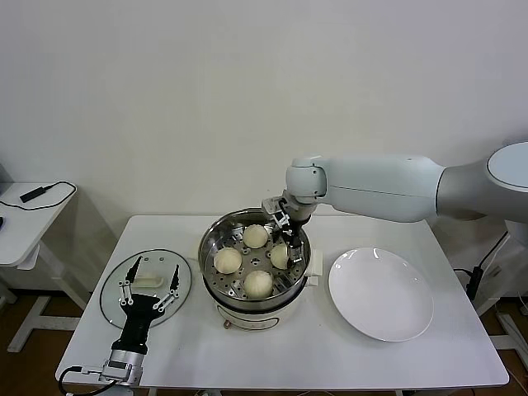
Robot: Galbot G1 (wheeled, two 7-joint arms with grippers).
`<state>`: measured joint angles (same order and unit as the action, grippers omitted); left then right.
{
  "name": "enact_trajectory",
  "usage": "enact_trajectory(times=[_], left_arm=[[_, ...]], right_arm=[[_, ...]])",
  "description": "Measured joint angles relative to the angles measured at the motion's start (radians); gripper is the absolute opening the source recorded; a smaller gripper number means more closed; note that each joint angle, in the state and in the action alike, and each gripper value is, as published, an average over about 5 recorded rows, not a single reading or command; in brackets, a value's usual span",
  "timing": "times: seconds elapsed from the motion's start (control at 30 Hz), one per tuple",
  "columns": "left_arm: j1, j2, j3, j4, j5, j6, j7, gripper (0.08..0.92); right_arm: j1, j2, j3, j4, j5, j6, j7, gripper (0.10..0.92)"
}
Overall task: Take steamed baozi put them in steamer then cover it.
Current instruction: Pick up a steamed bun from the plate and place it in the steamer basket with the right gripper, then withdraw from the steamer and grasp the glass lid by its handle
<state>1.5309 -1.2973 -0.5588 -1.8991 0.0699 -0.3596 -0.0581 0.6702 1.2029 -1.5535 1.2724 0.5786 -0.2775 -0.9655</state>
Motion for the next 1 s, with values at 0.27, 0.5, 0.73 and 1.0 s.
enact_trajectory(times=[0.27, 0.5, 0.73, 1.0], left_arm=[[-0.002, 0.006, -0.001, -0.003, 0.022, 0.011, -0.012, 0.823], [-0.012, 0.009, 0.006, -0.010, 0.063, 0.041, -0.030, 0.823], [-0.016, 0.015, 0.015, -0.024, 0.113, 0.077, -0.051, 0.823], [-0.024, 0.024, 0.018, -0.021, 0.182, 0.115, -0.090, 0.823]], right_arm=[[-0.011, -0.105, 0.124, 0.078, 0.003, 0.047, 0.084, 0.823], [-0.104, -0.242, 0.254, 0.182, 0.036, 0.151, 0.400, 0.823], [-0.334, -0.345, 0.505, 0.236, 0.028, 0.285, 0.834, 0.823], [-0.753, -0.370, 0.963, 0.277, -0.051, 0.439, 1.094, 0.823]])
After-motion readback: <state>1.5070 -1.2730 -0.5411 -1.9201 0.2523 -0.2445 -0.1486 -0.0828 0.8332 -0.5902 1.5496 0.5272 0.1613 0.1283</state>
